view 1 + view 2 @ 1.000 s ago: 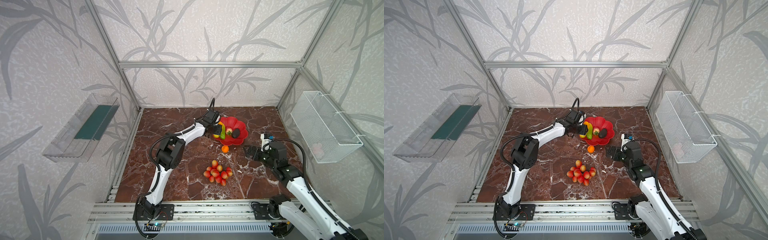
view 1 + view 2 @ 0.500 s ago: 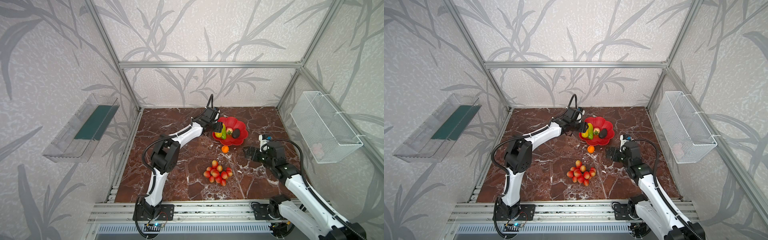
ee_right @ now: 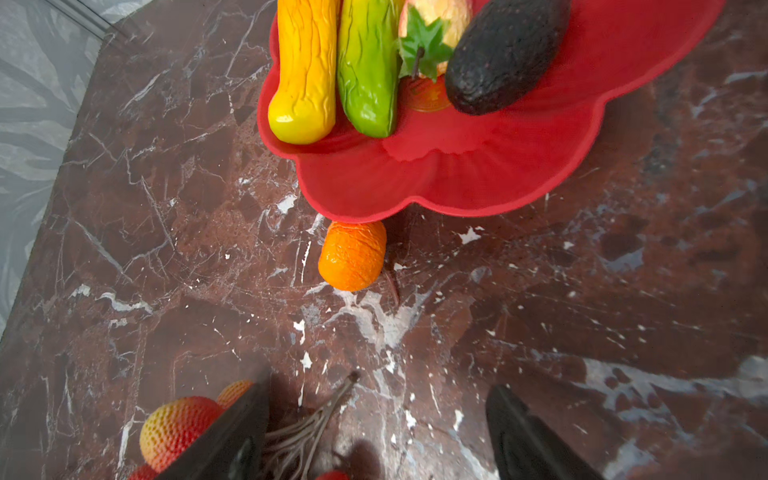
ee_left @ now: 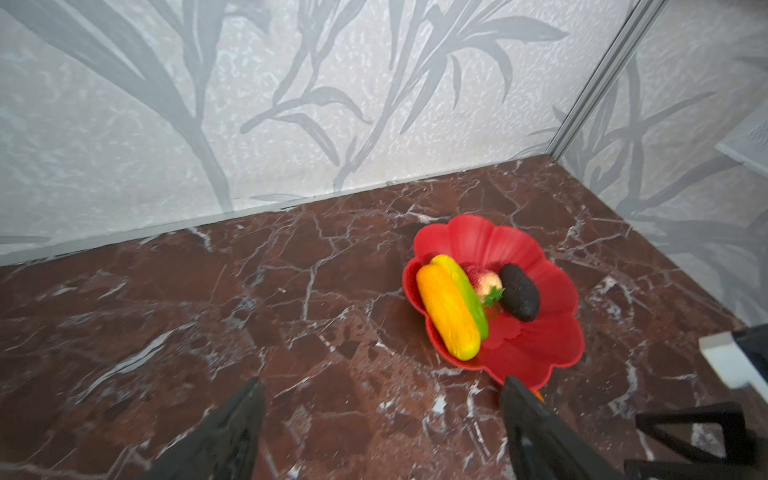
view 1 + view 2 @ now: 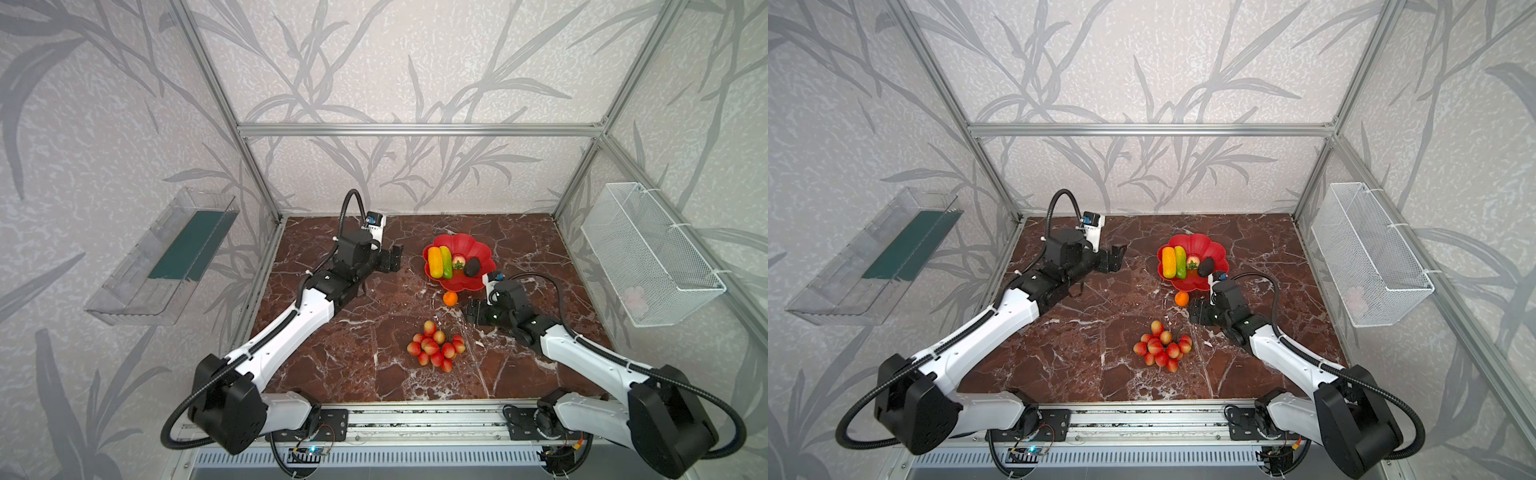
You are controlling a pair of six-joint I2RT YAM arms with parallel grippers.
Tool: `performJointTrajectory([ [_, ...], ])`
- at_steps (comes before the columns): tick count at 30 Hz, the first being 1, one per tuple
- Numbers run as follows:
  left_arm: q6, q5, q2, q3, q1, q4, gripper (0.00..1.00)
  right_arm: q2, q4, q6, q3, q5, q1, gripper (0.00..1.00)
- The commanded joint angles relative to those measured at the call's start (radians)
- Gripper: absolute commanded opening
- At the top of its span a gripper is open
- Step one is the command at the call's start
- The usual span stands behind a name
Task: Place and organize the fake fruits in the fruit bowl
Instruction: 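Lower the right gripper onto the small orange fruit while the left arm withdraws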
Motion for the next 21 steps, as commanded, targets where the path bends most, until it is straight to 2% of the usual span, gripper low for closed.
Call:
performJointTrajectory([
  [1,0.092,-0.076,-0.096,-0.069,0.017,-0.006,0.91,0.067,0.071,0.013,0.06,0.04,0.026,0.79],
  [5,0.096,-0.089,-0.191,-0.189,0.038,0.095,0.94,0.157,0.099,0.028,0.094,0.043,0.043,0.77],
  [7,0.047,-0.105,-0.217,-0.22,0.048,0.126,0.96,0.2,0.107,0.032,0.117,0.053,0.05,0.76],
  [21,0.025,-0.079,-0.24,-0.197,0.083,0.08,0.96,0.394,0.142,0.031,0.214,0.079,0.074,0.66],
])
